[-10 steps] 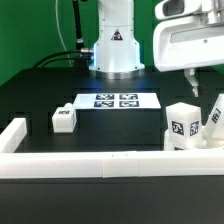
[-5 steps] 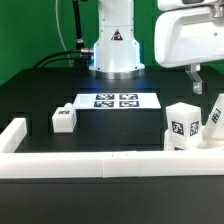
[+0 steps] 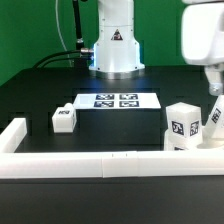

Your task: Assemble stool

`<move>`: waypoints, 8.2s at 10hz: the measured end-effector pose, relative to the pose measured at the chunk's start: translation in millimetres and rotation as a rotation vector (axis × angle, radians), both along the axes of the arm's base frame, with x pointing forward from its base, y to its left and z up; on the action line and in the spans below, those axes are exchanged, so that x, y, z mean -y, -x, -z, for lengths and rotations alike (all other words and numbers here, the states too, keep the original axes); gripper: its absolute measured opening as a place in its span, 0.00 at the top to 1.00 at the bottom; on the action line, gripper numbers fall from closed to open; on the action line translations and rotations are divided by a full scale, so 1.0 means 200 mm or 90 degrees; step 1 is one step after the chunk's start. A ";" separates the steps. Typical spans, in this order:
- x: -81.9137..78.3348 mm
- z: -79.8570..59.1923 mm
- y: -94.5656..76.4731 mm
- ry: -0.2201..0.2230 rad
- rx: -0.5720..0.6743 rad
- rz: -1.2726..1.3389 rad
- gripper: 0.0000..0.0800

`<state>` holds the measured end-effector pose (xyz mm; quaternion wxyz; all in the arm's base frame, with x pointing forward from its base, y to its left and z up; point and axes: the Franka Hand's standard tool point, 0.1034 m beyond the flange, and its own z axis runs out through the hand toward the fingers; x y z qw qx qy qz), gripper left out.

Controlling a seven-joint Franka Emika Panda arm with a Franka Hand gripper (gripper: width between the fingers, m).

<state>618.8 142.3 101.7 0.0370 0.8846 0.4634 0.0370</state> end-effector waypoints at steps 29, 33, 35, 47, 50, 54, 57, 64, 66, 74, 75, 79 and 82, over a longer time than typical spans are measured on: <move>0.14 0.10 -0.06 -0.115 -0.022 0.987 0.57; 0.18 0.10 -0.06 -0.158 -0.054 1.289 0.57; 0.18 0.11 -0.06 -0.164 -0.061 1.398 0.57; 0.07 0.04 -0.04 -0.109 -0.078 0.815 0.19; 0.12 -0.07 -0.09 -0.077 -0.057 0.487 0.19; 0.12 -0.06 -0.09 -0.039 -0.049 0.209 0.19; 0.10 -0.01 -0.08 0.006 -0.047 -0.023 0.19; 0.09 0.08 -0.07 0.083 -0.071 -0.420 0.19; 0.13 0.12 -0.08 0.109 -0.083 -0.605 0.19; 0.18 0.16 -0.08 0.096 -0.079 -0.418 0.58; 0.21 0.16 -0.08 0.090 -0.070 -0.344 0.58; 0.21 0.17 -0.06 0.049 -0.079 0.100 0.58; 0.20 0.17 -0.07 0.034 -0.067 0.203 0.58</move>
Offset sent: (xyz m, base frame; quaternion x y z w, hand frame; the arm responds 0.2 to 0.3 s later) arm 0.0000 0.0000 0.0000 0.0000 0.0000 -0.1296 0.9916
